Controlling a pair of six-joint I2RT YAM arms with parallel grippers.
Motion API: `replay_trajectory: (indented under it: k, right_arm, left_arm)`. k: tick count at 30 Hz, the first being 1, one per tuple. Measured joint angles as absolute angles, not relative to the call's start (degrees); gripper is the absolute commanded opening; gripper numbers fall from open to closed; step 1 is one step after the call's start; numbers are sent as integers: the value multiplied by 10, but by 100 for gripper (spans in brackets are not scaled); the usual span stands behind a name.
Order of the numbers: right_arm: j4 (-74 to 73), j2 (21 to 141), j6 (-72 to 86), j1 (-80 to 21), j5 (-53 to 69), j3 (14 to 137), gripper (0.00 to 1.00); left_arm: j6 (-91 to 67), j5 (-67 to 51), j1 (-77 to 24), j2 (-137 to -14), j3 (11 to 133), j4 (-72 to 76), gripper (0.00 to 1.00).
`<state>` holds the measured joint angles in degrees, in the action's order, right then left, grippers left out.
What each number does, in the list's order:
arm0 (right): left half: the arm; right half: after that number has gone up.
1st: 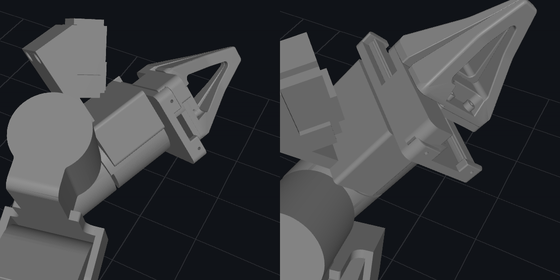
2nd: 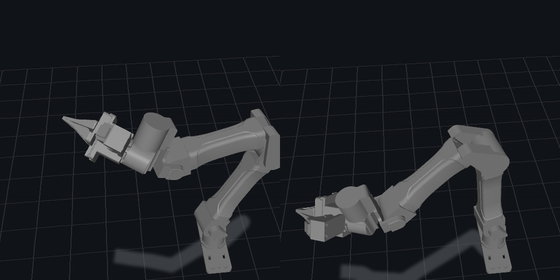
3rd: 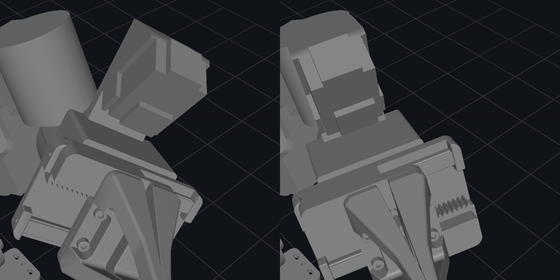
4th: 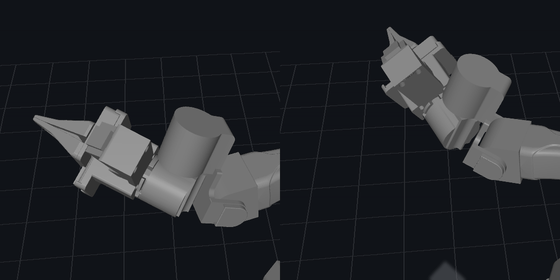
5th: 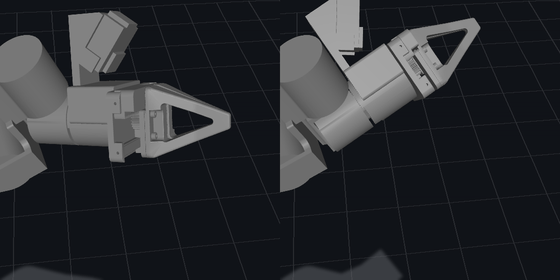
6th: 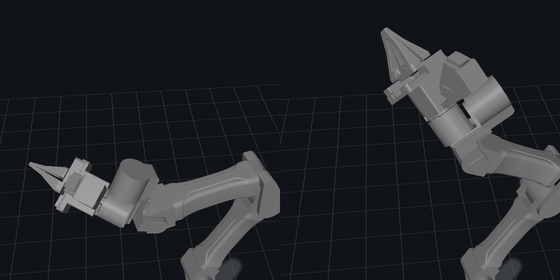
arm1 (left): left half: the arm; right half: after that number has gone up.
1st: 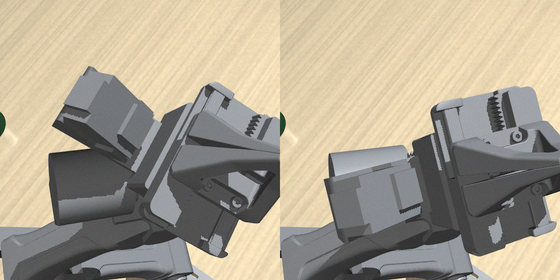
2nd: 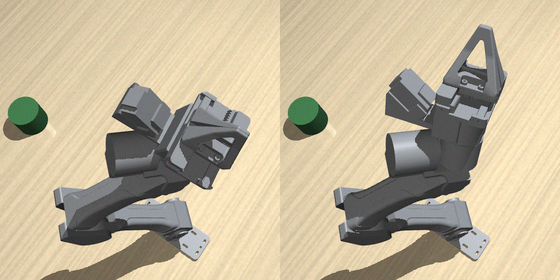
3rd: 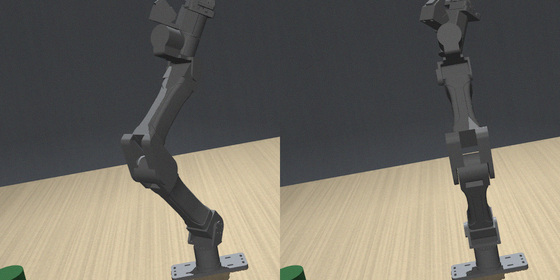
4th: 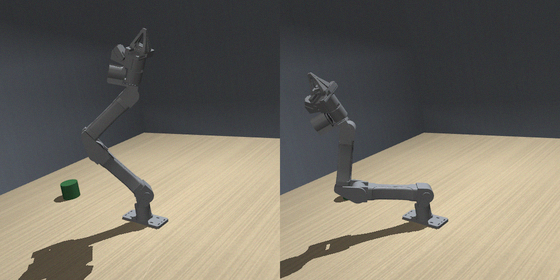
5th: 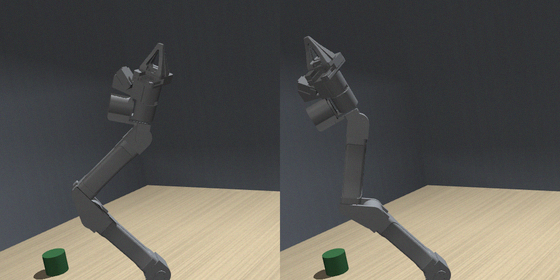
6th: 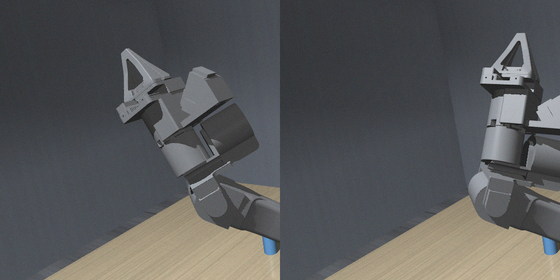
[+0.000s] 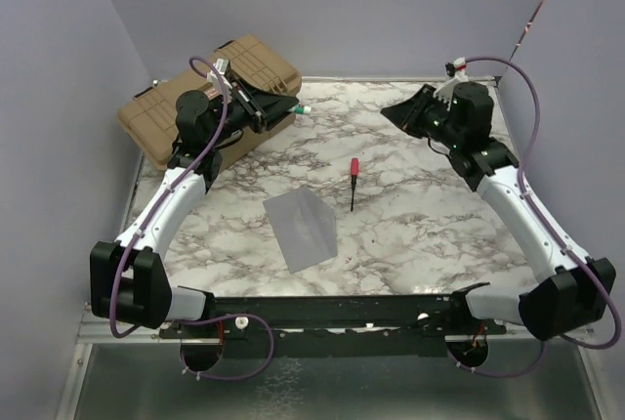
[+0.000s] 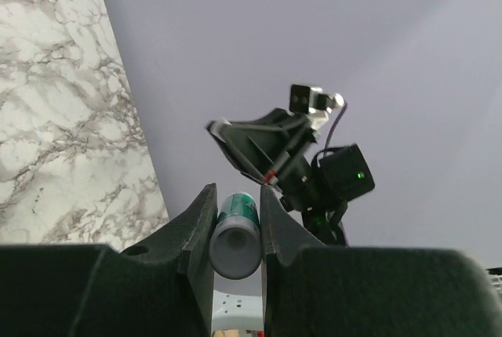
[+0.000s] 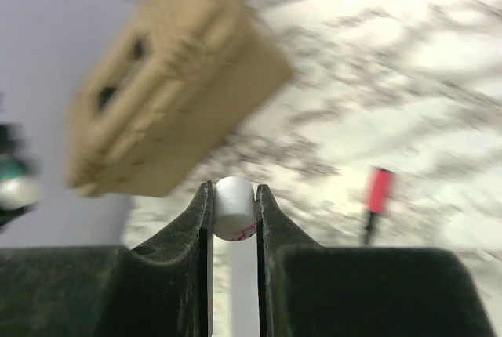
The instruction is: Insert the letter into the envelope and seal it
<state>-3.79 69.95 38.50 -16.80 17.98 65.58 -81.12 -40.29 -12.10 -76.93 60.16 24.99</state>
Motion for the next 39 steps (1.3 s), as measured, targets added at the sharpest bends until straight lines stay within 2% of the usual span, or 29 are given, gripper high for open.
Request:
replay_trajectory:
  k: [5,12,23,39]
  right_arm:
    - [-216,802,335,-168,55,698,2]
    - [-343,892,312,-168,-8,665,17]
    - [-359,972,276,-168,-22,655,22]
    - [-364,1016,265,-168,-36,653,48]
  left_arm:
    - [-766,-407,-131,-769,603,225,0]
    - [-700,-408,-144,-769,605,165,0]
    - [-648,-408,-153,-769,605,115,0]
    - [-638,-407,-154,-769,605,104,0]
